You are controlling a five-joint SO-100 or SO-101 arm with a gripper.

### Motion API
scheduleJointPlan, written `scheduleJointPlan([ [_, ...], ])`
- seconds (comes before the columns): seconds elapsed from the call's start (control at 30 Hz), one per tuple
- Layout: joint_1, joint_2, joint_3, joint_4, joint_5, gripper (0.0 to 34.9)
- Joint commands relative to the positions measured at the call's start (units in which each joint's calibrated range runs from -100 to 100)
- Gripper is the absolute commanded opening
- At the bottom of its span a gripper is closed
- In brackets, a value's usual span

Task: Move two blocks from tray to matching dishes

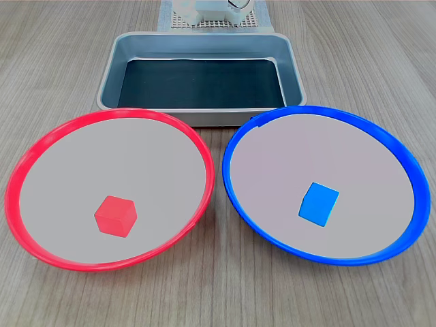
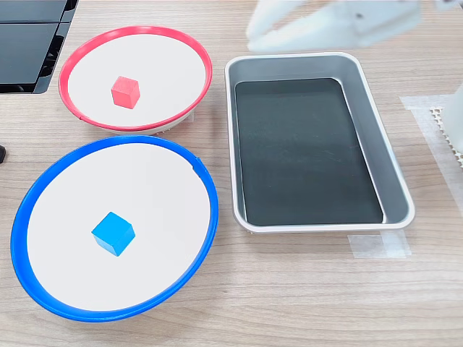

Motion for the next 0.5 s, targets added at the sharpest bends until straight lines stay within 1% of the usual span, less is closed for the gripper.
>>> scheduleJointPlan([
  [0.0,-0.6,-19.8,13.6,6.8,-0.6,0.1],
  [0.13,0.0,-26.3,20.1,11.3,-0.2,0.1],
  [0.27,-0.2,-29.8,24.4,11.8,-0.6,0.1],
  [0.4,-0.2,-33.0,24.6,16.3,-0.8,0.1],
  [0.47,-0.2,-33.4,24.6,16.8,-0.9,0.1],
])
